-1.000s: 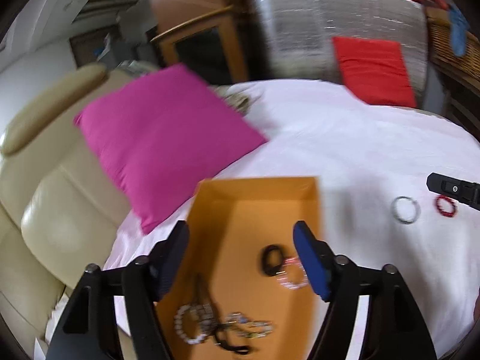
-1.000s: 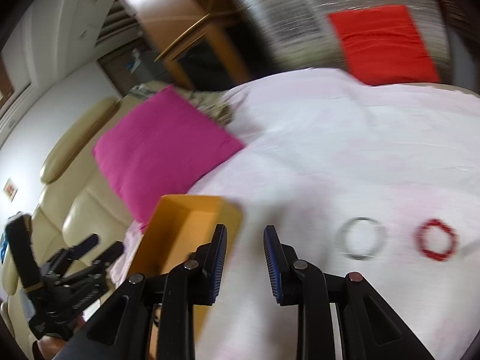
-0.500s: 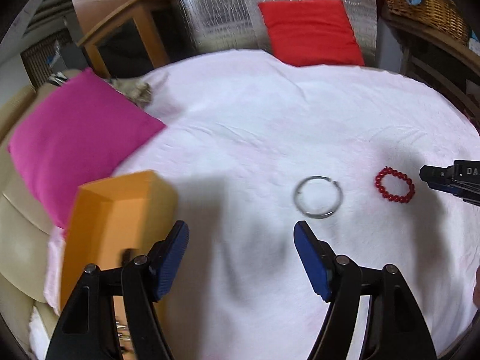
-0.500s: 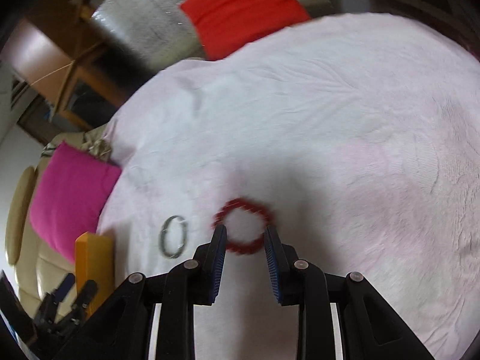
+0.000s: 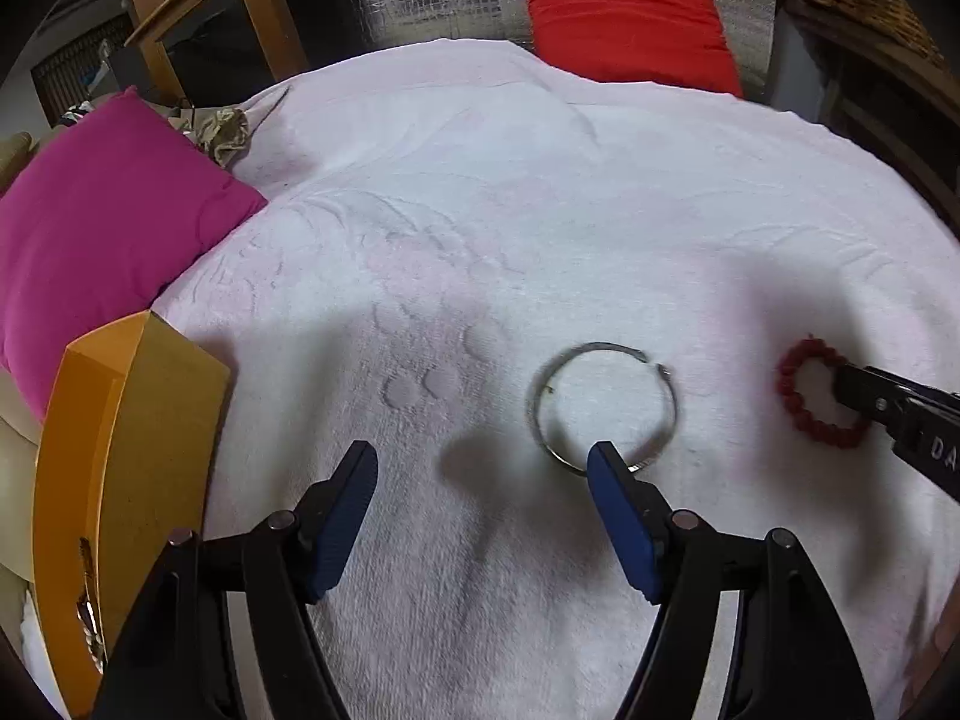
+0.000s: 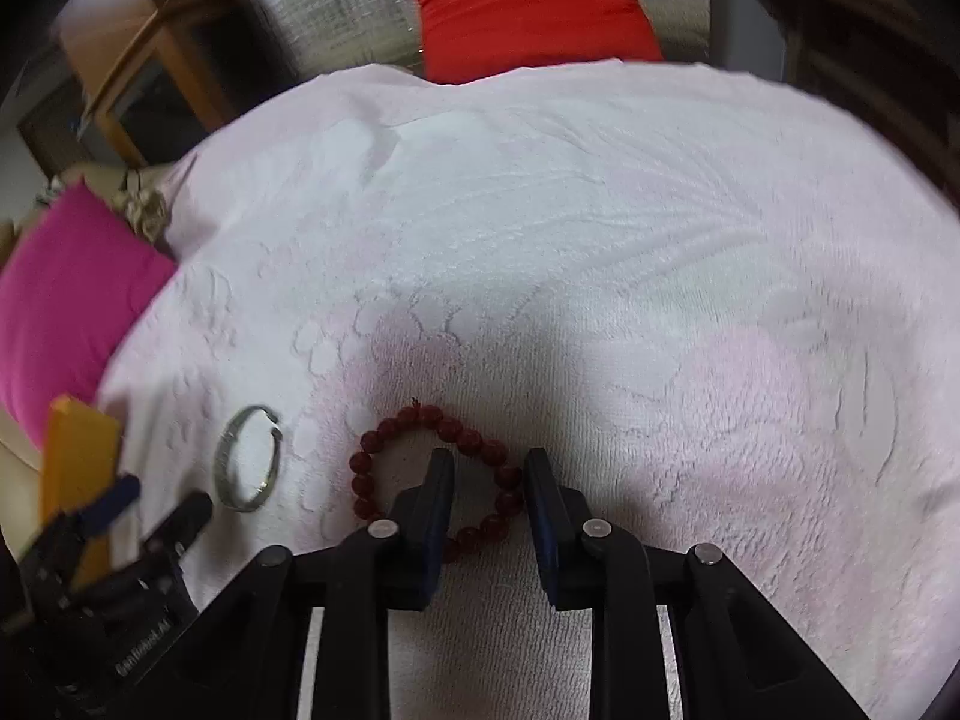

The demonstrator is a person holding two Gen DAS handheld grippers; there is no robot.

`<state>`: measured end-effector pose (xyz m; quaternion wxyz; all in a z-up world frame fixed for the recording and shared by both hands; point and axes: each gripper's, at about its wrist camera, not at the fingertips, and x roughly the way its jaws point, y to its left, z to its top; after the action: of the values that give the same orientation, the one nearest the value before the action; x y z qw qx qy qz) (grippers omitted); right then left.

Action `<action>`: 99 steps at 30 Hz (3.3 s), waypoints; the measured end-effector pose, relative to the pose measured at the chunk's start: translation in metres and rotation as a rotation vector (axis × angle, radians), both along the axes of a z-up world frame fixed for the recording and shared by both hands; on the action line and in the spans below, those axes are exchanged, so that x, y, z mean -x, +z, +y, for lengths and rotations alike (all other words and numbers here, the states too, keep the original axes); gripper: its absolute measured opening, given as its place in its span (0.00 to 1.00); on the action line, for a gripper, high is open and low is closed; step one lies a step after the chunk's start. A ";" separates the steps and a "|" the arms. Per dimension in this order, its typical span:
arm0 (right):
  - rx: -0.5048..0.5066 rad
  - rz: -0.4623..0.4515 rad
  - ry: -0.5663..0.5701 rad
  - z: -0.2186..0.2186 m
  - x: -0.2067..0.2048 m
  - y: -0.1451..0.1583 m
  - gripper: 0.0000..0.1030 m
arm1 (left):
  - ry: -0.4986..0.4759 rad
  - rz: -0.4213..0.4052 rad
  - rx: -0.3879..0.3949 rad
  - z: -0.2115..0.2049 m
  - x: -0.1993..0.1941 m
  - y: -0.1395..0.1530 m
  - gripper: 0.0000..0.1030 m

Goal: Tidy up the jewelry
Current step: 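Move the right tool to the red bead bracelet while the left tool approaches the silver bangle, then close the right tool on the red bead bracelet while the left tool grasps the silver bangle, then carry the red bracelet and silver bangle into the orange box and open both tools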

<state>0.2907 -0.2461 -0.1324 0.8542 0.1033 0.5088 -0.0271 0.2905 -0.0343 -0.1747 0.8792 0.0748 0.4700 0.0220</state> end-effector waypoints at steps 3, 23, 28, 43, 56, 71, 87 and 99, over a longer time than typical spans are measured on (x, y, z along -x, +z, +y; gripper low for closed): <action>0.038 -0.017 -0.005 0.002 0.002 0.001 0.12 | -0.005 -0.004 0.004 -0.002 -0.004 0.000 0.71; -0.027 -0.050 -0.075 -0.026 0.006 0.004 0.11 | -0.064 -0.007 -0.037 -0.030 -0.023 -0.011 0.71; -0.039 -0.049 -0.073 -0.028 0.004 0.003 0.11 | -0.044 0.001 0.017 -0.022 -0.033 -0.018 0.62; -0.091 -0.057 -0.087 -0.030 0.005 0.005 0.10 | -0.028 -0.001 0.077 0.002 -0.030 -0.012 0.04; -0.128 -0.109 -0.067 -0.021 0.018 0.023 0.10 | -0.147 -0.038 0.145 0.002 -0.009 0.010 0.30; -0.134 -0.047 -0.090 -0.031 0.008 0.004 0.10 | -0.130 0.024 0.120 -0.009 -0.037 -0.018 0.83; -0.185 -0.203 -0.034 -0.022 0.027 0.045 0.11 | -0.111 -0.102 0.132 0.001 -0.008 0.029 0.61; -0.217 -0.300 0.084 0.031 0.058 0.094 0.11 | 0.012 -0.227 0.076 0.026 0.063 0.091 0.61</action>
<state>0.2325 -0.2146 -0.0388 0.9048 0.1761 0.3794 0.0793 0.2272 -0.0081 -0.0838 0.9289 0.0358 0.3683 0.0178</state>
